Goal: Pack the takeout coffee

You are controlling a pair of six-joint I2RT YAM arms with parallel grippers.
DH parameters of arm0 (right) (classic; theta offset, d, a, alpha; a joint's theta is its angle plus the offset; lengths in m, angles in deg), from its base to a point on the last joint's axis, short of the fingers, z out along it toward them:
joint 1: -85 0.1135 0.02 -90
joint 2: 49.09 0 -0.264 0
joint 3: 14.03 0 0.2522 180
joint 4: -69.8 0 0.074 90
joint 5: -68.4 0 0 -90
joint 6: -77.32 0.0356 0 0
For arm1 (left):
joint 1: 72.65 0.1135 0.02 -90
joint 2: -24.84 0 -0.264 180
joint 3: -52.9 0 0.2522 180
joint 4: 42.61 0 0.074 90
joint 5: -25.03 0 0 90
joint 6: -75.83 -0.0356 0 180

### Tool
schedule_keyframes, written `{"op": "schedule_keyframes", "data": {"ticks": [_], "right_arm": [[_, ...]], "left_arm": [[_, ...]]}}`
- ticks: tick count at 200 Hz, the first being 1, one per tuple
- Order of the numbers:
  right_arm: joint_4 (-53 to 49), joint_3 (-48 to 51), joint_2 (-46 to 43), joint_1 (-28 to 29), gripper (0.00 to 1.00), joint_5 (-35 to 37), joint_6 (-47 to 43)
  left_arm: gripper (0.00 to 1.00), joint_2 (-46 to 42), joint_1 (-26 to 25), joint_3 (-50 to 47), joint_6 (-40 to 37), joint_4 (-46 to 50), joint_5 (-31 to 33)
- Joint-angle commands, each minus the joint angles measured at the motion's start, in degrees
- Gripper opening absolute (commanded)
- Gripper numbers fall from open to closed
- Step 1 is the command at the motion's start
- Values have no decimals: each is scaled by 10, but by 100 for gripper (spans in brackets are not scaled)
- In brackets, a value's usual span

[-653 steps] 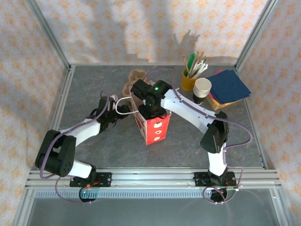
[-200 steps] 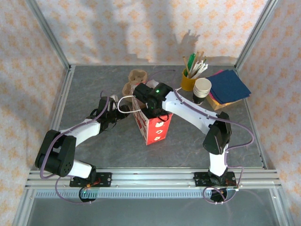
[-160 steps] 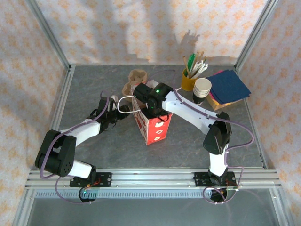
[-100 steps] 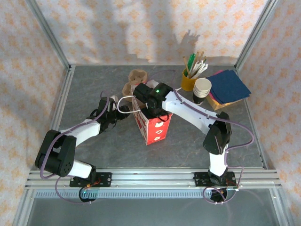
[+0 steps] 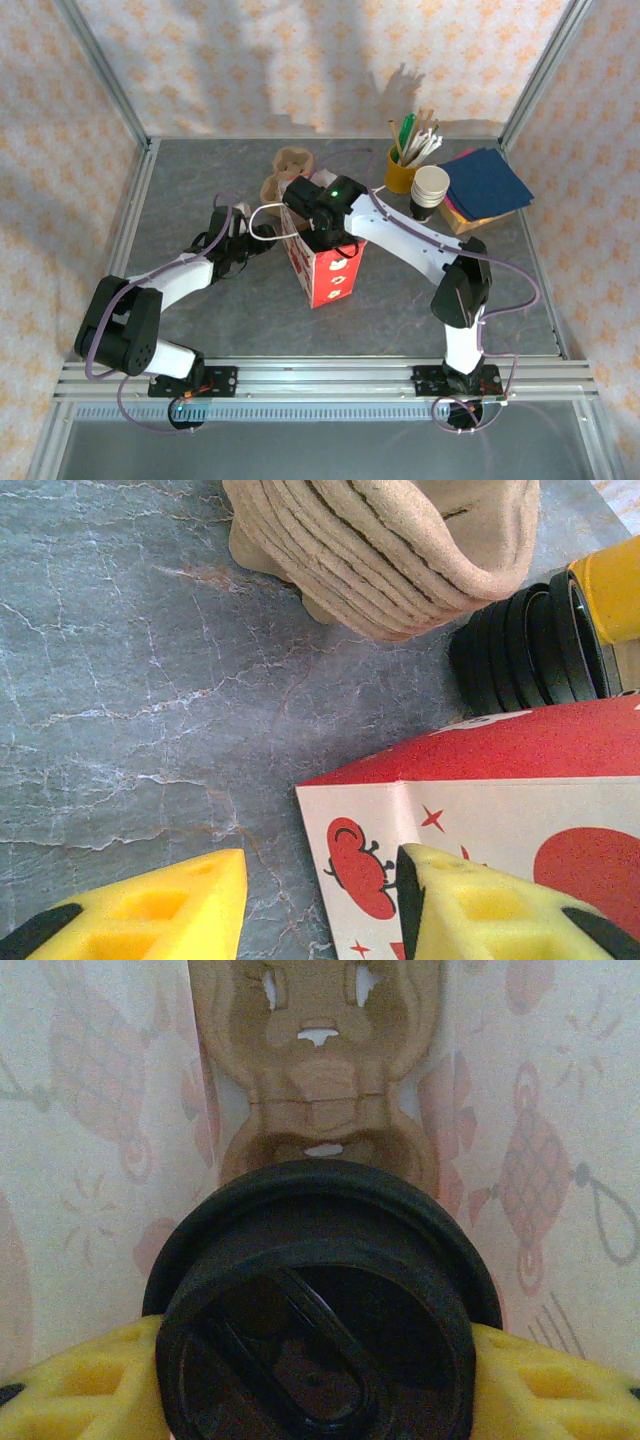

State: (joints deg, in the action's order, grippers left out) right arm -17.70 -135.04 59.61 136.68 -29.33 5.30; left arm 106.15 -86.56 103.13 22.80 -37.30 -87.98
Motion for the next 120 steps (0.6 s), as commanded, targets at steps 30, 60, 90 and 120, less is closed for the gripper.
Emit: {"op": "schedule_keyframes", "data": {"ticks": [30, 60, 90, 120], "right_arm": [[-11, -19, 3, -3, 42, 14, -5], [-11, -19, 4, -3, 42, 13, -4], [-7, -16, 3, -3, 42, 16, -4], [-2, -9, 3, -4, 42, 11, -7]], "left_arm": [[46, -12, -6, 9, -14, -7, 18], [46, -13, -7, 6, -15, -7, 19], [46, -16, -6, 5, -15, -5, 20], [46, -16, -6, 4, -15, -5, 20]]}}
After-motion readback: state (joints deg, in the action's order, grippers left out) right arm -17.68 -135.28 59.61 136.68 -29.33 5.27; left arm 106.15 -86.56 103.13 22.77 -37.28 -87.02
